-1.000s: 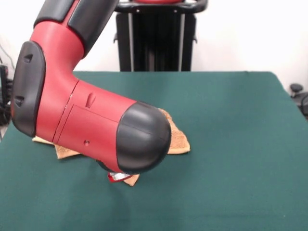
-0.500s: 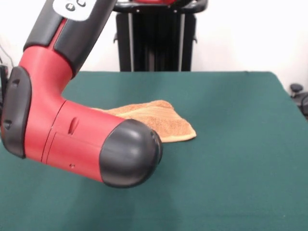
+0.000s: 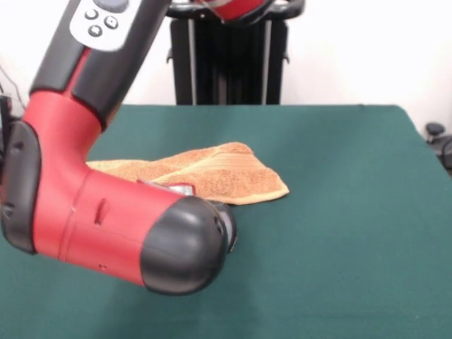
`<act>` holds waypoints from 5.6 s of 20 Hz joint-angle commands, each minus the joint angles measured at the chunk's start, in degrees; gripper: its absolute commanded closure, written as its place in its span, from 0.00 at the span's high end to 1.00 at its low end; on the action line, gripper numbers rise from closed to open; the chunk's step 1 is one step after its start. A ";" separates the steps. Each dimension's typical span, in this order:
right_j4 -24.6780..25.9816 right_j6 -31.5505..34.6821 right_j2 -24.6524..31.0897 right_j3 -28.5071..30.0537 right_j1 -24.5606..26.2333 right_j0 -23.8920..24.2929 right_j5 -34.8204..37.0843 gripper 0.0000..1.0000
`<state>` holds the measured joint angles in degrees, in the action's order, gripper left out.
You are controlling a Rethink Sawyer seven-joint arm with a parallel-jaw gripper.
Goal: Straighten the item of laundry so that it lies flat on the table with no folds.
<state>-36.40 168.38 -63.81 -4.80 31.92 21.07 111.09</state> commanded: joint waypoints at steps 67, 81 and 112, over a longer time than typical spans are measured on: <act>36.56 -60.37 64.43 90.46 -82.93 10.61 -70.73 0.00; 39.48 -52.87 62.02 94.30 -86.47 8.82 -61.26 0.00; 39.24 -33.56 55.00 97.28 -92.94 -8.77 -49.43 0.00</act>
<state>2.79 124.99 -8.05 84.68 -62.13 15.60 52.58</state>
